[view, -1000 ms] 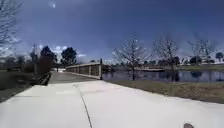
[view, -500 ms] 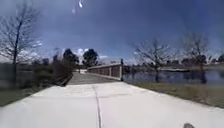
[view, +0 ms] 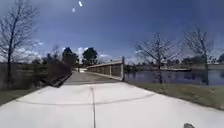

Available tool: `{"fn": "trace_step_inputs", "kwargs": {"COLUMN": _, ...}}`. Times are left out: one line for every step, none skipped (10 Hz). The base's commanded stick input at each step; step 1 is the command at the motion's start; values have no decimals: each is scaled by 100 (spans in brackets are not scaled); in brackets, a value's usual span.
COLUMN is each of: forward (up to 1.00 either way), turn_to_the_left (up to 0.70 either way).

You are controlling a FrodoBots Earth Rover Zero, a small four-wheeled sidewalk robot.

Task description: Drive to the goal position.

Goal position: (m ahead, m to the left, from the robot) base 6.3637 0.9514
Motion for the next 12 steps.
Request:
{"fn": "trace_step_inputs", "kwargs": {"forward": 70, "turn_to_the_left": 23}}
{"fn": "trace_step_inputs", "kwargs": {"forward": 70, "turn_to_the_left": 0}}
{"fn": "trace_step_inputs", "kwargs": {"forward": 70, "turn_to_the_left": 0}}
{"fn": "trace_step_inputs", "kwargs": {"forward": 70, "turn_to_the_left": 0}}
{"fn": "trace_step_inputs", "kwargs": {"forward": 70, "turn_to_the_left": 0}}
{"fn": "trace_step_inputs", "kwargs": {"forward": 70, "turn_to_the_left": 0}}
{"fn": "trace_step_inputs", "kwargs": {"forward": 70, "turn_to_the_left": 0}}
{"fn": "trace_step_inputs", "kwargs": {"forward": 70, "turn_to_the_left": 0}}
{"fn": "trace_step_inputs", "kwargs": {"forward": 70, "turn_to_the_left": 0}}
{"fn": "trace_step_inputs", "kwargs": {"forward": 70, "turn_to_the_left": 0}}
{"fn": "trace_step_inputs", "kwargs": {"forward": 70, "turn_to_the_left": 0}}
{"fn": "trace_step_inputs", "kwargs": {"forward": 70, "turn_to_the_left": 0}}
